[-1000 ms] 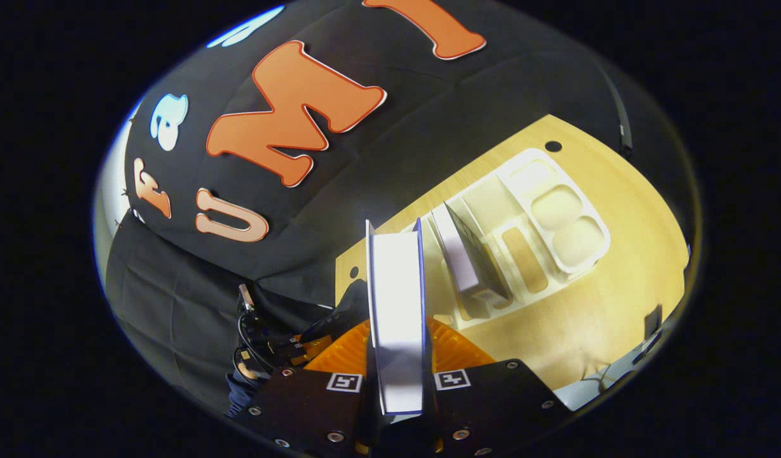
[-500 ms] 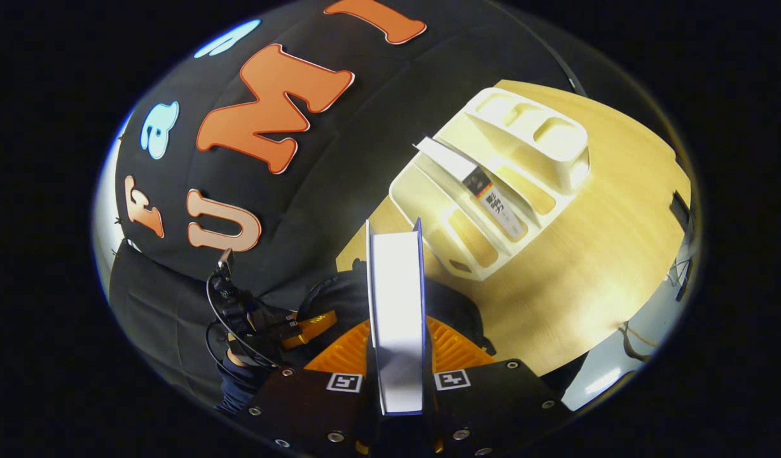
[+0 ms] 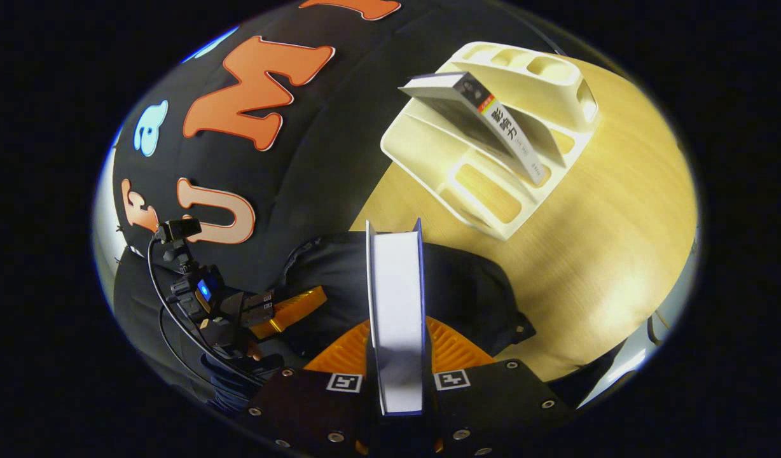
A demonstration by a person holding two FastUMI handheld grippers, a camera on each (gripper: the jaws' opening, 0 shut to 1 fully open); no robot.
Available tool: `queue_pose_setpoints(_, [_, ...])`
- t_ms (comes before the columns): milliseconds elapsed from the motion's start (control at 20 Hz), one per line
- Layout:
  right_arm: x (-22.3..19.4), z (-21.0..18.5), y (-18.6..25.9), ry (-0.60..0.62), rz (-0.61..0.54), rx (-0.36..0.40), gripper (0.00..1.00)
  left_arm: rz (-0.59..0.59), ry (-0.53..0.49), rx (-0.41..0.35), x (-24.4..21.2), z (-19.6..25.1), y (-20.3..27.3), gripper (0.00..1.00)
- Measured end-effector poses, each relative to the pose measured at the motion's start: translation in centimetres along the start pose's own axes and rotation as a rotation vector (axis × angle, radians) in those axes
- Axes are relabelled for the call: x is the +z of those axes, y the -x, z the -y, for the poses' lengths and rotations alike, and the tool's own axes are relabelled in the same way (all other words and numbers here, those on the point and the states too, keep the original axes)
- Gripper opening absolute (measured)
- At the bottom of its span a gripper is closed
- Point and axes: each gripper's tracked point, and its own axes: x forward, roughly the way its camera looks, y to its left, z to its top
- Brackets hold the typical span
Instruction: Open the schoolbag, grab two books from the bookshelf and put them into the schoolbag.
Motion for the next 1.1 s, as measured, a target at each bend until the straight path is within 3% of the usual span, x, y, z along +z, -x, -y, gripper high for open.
queue_pose_setpoints(400, [-2.8,1.4,-6.6,-0.105,-0.014,0.105,0.26,0.005,-0.007,-0.020,-0.1,1.0,-0.1,0.05])
queue_pose_setpoints(800, [-3.4,0.4,-12.7,-0.121,-0.025,0.114,0.26,0.007,-0.023,-0.044,0.1,2.9,-0.6,0.05])
queue_pose_setpoints(1100, [-3.6,0.4,-14.4,-0.172,-0.024,0.109,0.28,0.011,-0.009,-0.022,0.0,2.9,-1.0,0.05])
